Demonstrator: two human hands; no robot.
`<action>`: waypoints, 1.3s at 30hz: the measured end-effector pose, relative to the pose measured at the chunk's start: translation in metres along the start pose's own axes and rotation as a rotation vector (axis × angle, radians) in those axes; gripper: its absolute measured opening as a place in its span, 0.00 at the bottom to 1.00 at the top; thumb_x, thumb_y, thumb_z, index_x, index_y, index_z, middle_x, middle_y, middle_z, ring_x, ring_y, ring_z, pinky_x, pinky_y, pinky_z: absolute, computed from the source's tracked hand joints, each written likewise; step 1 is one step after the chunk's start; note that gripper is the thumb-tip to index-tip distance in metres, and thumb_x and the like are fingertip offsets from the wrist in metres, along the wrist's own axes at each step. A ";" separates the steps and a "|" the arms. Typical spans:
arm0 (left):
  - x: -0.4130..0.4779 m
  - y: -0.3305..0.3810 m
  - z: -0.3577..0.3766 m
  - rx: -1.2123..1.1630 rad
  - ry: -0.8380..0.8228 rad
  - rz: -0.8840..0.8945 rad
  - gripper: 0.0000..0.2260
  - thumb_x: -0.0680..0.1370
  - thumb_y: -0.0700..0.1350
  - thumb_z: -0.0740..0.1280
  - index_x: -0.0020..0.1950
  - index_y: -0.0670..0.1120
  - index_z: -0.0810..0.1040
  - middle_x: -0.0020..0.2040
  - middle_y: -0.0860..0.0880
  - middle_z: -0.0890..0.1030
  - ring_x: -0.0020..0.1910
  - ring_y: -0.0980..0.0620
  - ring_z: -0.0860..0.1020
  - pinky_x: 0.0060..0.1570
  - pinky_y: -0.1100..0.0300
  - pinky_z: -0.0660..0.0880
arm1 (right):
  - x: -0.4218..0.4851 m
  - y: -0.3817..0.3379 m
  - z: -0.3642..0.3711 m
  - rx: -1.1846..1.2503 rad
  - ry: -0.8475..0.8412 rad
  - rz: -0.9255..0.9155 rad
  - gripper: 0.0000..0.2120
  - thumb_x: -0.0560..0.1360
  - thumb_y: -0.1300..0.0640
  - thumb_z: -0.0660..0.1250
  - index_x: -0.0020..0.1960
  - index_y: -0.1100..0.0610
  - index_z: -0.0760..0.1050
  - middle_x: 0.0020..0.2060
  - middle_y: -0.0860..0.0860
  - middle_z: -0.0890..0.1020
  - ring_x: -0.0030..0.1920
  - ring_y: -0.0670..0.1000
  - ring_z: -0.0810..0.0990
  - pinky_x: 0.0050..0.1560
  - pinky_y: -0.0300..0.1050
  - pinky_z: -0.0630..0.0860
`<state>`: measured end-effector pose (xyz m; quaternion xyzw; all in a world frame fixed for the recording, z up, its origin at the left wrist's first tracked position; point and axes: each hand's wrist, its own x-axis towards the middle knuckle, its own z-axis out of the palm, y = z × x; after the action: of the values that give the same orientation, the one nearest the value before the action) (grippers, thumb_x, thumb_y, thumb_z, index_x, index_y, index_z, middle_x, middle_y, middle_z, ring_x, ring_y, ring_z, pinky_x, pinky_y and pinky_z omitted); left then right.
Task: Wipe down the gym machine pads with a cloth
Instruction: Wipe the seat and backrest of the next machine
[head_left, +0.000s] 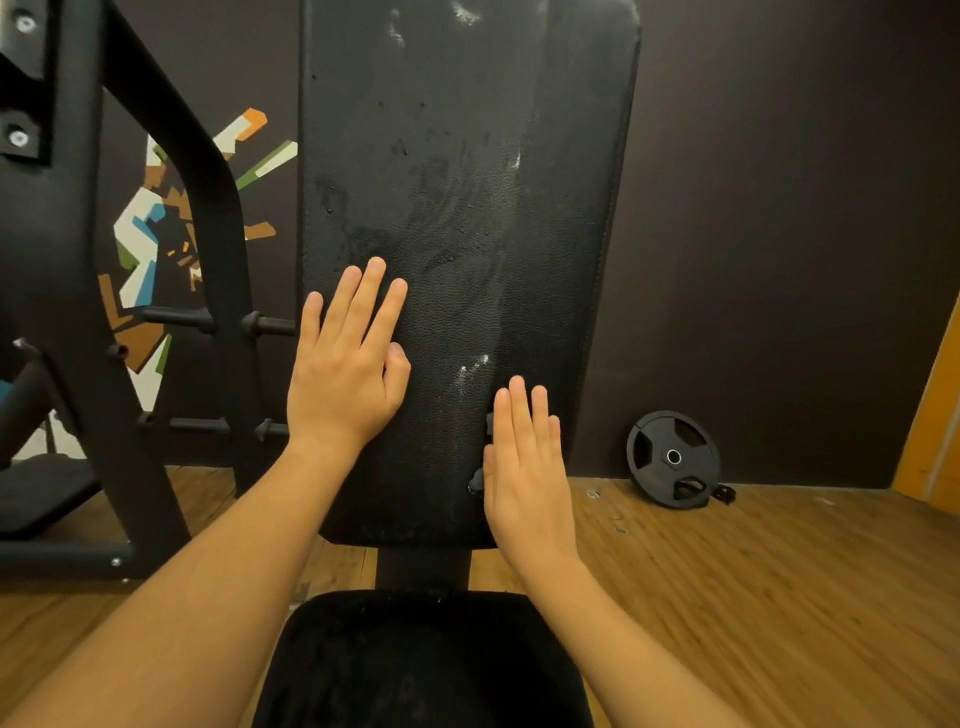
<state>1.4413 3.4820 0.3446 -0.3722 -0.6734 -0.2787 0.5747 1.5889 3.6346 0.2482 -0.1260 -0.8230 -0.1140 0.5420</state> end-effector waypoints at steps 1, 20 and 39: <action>0.000 0.000 0.000 -0.001 -0.001 0.001 0.26 0.82 0.47 0.57 0.82 0.47 0.61 0.83 0.45 0.57 0.82 0.47 0.52 0.80 0.44 0.50 | -0.006 -0.001 0.002 -0.014 -0.011 0.005 0.32 0.85 0.59 0.53 0.83 0.57 0.41 0.83 0.56 0.49 0.83 0.57 0.43 0.81 0.53 0.44; 0.000 -0.001 0.003 0.005 -0.034 -0.004 0.26 0.83 0.48 0.56 0.82 0.47 0.61 0.83 0.46 0.56 0.82 0.48 0.51 0.80 0.46 0.48 | -0.047 0.012 0.004 0.016 -0.068 0.037 0.37 0.82 0.47 0.55 0.84 0.51 0.40 0.83 0.53 0.43 0.83 0.56 0.44 0.81 0.50 0.43; -0.002 -0.003 0.004 -0.022 -0.041 0.006 0.26 0.81 0.49 0.55 0.80 0.47 0.65 0.82 0.47 0.61 0.81 0.47 0.57 0.79 0.44 0.54 | 0.176 0.021 -0.052 0.402 0.282 0.071 0.20 0.83 0.54 0.65 0.73 0.55 0.72 0.80 0.49 0.59 0.82 0.51 0.51 0.78 0.61 0.61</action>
<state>1.4367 3.4837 0.3424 -0.3862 -0.6807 -0.2765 0.5577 1.5740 3.6521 0.4314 -0.0272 -0.7406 0.0548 0.6692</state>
